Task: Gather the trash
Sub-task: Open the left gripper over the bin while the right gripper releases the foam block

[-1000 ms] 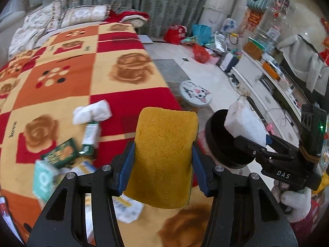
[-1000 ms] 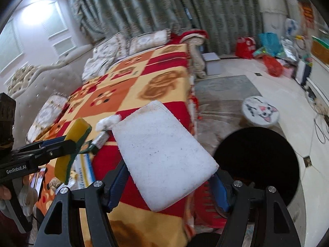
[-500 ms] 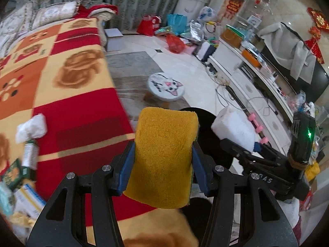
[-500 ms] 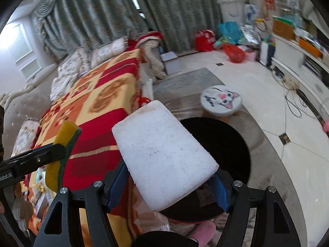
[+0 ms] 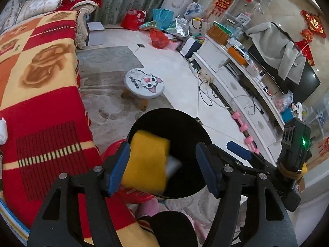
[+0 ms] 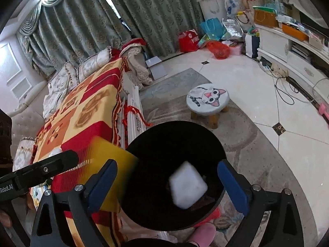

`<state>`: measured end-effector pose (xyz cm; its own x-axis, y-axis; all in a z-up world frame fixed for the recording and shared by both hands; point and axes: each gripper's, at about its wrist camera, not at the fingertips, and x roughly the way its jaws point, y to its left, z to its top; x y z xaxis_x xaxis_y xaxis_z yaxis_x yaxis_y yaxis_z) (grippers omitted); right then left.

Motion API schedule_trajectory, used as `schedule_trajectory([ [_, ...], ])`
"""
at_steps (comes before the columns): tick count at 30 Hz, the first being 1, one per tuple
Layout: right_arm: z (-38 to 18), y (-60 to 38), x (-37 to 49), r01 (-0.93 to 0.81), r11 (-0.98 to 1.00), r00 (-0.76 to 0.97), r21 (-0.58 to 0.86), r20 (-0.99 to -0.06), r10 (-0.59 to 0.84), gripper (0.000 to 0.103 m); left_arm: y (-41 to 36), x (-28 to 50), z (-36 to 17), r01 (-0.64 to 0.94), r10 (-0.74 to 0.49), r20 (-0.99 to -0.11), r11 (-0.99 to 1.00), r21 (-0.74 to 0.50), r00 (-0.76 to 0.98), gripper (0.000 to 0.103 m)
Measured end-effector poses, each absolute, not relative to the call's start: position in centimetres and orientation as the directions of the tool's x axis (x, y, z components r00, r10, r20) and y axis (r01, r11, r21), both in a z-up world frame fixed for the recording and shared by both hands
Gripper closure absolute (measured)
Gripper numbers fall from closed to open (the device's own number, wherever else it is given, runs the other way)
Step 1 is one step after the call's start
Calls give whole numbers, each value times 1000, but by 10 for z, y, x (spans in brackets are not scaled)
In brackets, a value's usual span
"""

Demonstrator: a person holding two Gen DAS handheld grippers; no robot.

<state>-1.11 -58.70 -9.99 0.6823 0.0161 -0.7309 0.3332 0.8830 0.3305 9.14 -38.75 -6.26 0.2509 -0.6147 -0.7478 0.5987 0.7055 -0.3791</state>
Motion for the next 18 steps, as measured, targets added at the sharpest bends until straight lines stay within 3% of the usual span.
schedule_trajectory([
  [18,-81,-536,-7,254,939,688,231,-726,-8,6,-330,70,-40,549,-491,-764,807,-218,418,38],
])
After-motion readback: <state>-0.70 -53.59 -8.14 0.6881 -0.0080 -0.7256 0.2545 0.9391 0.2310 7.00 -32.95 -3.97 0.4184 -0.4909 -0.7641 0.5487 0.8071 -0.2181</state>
